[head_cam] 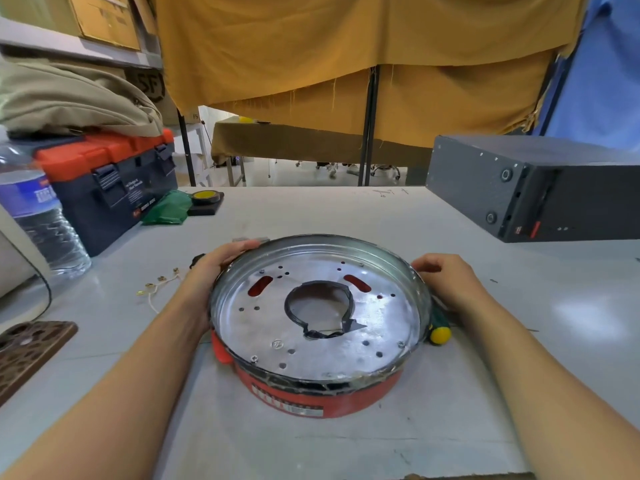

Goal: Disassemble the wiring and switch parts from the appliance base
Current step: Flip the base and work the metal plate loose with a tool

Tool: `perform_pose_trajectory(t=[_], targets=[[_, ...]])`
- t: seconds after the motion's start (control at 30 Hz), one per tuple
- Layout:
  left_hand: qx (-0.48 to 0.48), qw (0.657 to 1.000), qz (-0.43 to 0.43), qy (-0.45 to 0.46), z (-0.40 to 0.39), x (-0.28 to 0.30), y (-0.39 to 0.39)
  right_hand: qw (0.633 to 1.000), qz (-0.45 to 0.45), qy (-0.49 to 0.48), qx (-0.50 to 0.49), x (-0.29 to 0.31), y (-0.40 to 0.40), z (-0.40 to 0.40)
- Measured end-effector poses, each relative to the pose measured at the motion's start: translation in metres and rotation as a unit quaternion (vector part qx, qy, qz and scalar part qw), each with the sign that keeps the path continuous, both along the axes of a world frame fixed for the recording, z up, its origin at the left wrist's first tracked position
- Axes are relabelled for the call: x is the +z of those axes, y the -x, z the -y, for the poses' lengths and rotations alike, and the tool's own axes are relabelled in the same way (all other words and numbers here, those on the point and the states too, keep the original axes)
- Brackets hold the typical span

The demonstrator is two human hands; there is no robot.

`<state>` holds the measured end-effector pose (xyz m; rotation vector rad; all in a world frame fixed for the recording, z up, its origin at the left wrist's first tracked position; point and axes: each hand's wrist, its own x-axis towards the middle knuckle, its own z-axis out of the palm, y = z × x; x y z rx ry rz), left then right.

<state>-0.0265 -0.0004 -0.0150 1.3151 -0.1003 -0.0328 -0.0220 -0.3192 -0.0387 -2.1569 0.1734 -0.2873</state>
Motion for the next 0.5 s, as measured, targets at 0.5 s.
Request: perform_pose_trajectory(t=[0.5], targets=[[0.0,1.0,0.011,0.022,0.0006,-0.0034,0.0037,0.995,-0.007,0.091,-0.045,-0.0018,0.004,0.0001]])
